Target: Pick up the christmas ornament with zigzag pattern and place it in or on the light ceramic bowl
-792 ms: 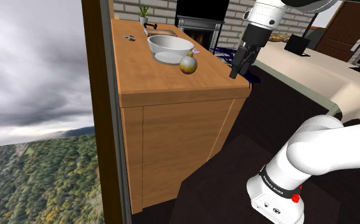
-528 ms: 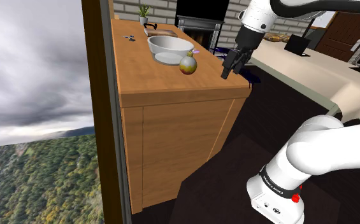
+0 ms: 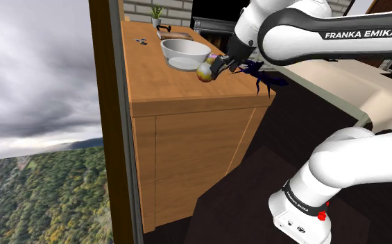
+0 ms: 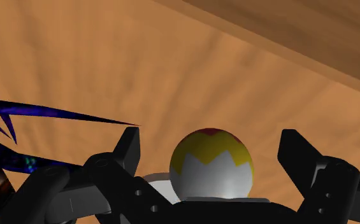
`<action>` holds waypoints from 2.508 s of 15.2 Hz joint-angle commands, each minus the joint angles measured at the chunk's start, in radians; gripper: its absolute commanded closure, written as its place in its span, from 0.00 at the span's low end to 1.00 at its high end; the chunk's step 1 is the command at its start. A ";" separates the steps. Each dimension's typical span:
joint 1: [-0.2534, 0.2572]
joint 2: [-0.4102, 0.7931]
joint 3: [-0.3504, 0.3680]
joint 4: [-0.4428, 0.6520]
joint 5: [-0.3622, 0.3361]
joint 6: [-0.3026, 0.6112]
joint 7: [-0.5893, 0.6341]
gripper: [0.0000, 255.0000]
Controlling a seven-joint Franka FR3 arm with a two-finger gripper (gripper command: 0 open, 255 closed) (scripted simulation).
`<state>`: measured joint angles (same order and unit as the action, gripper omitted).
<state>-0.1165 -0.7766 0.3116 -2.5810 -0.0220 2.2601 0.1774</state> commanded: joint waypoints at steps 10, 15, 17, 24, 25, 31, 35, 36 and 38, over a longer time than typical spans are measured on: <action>-0.154 0.142 0.171 -0.019 -0.123 0.303 0.173 0.00; -0.153 0.142 0.171 -0.019 -0.123 0.303 0.173 0.00; -0.153 0.142 0.171 -0.019 -0.123 0.303 0.173 0.00; -0.153 0.142 0.171 -0.019 -0.123 0.303 0.173 1.00; -0.153 0.142 0.171 -0.019 -0.123 0.303 0.173 1.00; -0.144 0.132 0.156 0.011 -0.115 0.262 0.155 1.00; -0.135 0.121 0.139 0.054 -0.106 0.208 0.134 1.00; -0.134 0.119 0.135 0.066 -0.104 0.194 0.129 1.00; -0.131 0.115 0.127 0.089 -0.101 0.168 0.119 1.00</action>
<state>-0.2484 -0.6603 0.4424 -2.5048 -0.1245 2.4416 0.3012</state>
